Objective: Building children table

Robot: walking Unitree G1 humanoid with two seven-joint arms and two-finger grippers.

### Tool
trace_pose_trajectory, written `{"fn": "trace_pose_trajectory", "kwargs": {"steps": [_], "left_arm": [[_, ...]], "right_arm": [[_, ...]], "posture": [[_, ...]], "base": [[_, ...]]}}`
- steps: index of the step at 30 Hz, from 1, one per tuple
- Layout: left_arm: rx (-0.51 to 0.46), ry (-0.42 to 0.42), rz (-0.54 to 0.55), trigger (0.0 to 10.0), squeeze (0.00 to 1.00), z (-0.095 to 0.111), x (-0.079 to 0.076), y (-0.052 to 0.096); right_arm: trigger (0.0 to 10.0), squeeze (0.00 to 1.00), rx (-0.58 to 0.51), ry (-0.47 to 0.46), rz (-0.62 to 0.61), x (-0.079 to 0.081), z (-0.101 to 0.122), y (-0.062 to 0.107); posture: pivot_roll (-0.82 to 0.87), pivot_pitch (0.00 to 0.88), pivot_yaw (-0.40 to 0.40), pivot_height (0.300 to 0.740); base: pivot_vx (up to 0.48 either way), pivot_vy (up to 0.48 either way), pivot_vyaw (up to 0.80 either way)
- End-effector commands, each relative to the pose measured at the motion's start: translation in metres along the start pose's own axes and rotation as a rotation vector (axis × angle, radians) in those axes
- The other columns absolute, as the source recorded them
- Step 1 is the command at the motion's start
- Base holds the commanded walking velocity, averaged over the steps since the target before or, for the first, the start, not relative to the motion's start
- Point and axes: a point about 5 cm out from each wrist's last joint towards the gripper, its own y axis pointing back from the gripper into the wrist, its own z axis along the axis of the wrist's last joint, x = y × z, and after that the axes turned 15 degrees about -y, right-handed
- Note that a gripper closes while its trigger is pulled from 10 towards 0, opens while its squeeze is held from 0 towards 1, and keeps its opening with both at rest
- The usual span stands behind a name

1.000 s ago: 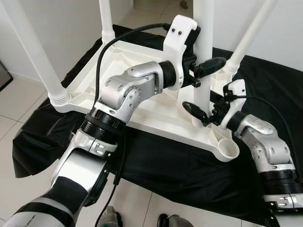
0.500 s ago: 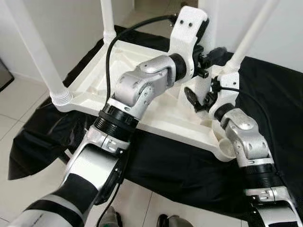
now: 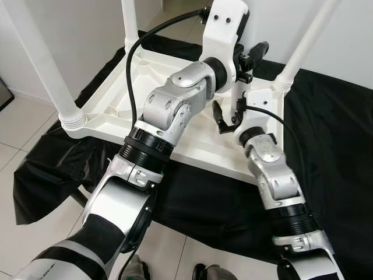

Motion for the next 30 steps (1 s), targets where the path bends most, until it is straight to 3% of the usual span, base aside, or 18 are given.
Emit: {"fn": "trace_pose_trajectory", "kwargs": {"steps": [1, 9, 14, 15, 17, 18, 19, 20, 21, 22, 26, 27, 28, 29, 30], "left_arm": [[-0.035, -0.024, -0.014, 10.0, 0.0, 0.01, -0.006, -0.005], [-0.021, -0.036, -0.021, 10.0, 0.0, 0.008, -0.012, -0.006], [-0.016, -0.043, -0.015, 10.0, 0.0, 0.005, -0.011, -0.007], [-0.018, -0.046, -0.015, 10.0, 0.0, 0.006, -0.011, -0.007], [-0.02, -0.048, -0.015, 10.0, 0.0, 0.006, -0.012, -0.007], [-0.021, -0.051, -0.014, 10.0, 0.0, 0.007, -0.012, -0.007], [-0.021, -0.051, -0.014, 10.0, 0.0, 0.007, -0.012, -0.007], [-0.022, -0.053, -0.013, 10.0, 0.0, 0.007, -0.012, -0.007], [-0.025, -0.053, -0.012, 10.0, 0.0, 0.008, -0.012, -0.007], [-0.027, -0.055, -0.012, 10.0, 0.0, 0.008, -0.012, -0.007], [-0.028, -0.058, -0.012, 10.0, 0.0, 0.009, -0.012, -0.007], [-0.029, -0.064, -0.01, 10.0, 0.0, 0.009, -0.012, -0.007], [-0.03, -0.069, -0.009, 10.0, 0.0, 0.01, -0.012, -0.007], [-0.031, -0.073, -0.008, 10.0, 0.0, 0.01, -0.012, -0.007], [-0.032, -0.073, -0.007, 10.0, 0.0, 0.01, -0.012, -0.008]], "right_arm": [[10.0, 0.0, -0.02, 0.001, 0.013, 0.006, 0.005, 0.001], [10.0, 0.0, -0.09, 0.018, -0.038, -0.003, 0.022, 0.0], [10.0, 0.0, -0.084, 0.015, -0.054, -0.005, 0.023, 0.0], [7.6, 0.0, -0.08, 0.016, -0.056, -0.005, 0.022, 0.0], [7.6, 0.0, -0.077, 0.016, -0.058, -0.005, 0.021, 0.0], [8.4, 0.0, -0.075, 0.018, -0.062, -0.005, 0.02, 0.0], [8.4, 0.0, -0.075, 0.018, -0.062, -0.005, 0.02, 0.0], [9.4, 0.0, -0.073, 0.018, -0.065, -0.005, 0.02, 0.0], [9.4, 0.0, -0.068, 0.016, -0.071, -0.005, 0.019, 0.001], [10.0, 0.0, -0.064, 0.022, -0.074, -0.006, 0.018, 0.001], [10.0, 0.0, -0.062, 0.026, -0.074, -0.006, 0.018, 0.001], [6.0, 0.0, -0.065, 0.031, -0.072, -0.006, 0.019, 0.001], [3.0, 0.0, -0.064, 0.028, -0.076, -0.007, 0.019, 0.0], [2.2, 0.0, -0.067, 0.024, -0.08, -0.007, 0.02, 0.0], [0.0, 0.0, -0.068, 0.022, -0.083, -0.007, 0.02, 0.0]], "posture": [[0.05, 0.129, -0.054, 0.74], [0.04, 0.135, -0.052, 0.74], [0.04, 0.135, -0.053, 0.74], [0.04, 0.135, -0.054, 0.74], [0.04, 0.135, -0.054, 0.74], [0.05, 0.134, -0.056, 0.74], [0.05, 0.134, -0.056, 0.74], [0.05, 0.134, -0.056, 0.74], [0.05, 0.134, -0.054, 0.74], [0.05, 0.135, -0.056, 0.74], [0.05, 0.135, -0.056, 0.74], [0.05, 0.136, -0.057, 0.74], [0.05, 0.136, -0.057, 0.74], [0.05, 0.136, -0.057, 0.74], [0.05, 0.135, -0.06, 0.74]], "base": [[0.0, 0.0, 0.0], [0.0, 0.0, 0.0], [0.0, 0.0, 0.0], [0.0, 0.0, 0.0], [0.0, 0.0, 0.0], [0.0, 0.0, 0.0], [0.0, 0.0, 0.0], [0.0, 0.0, 0.0], [0.0, 0.0, 0.0], [0.0, 0.0, 0.0], [0.0, 0.0, 0.0], [0.0, 0.0, 0.0], [0.0, 0.0, 0.0], [0.0, 0.0, 0.0], [0.0, 0.0, 0.0]]}}
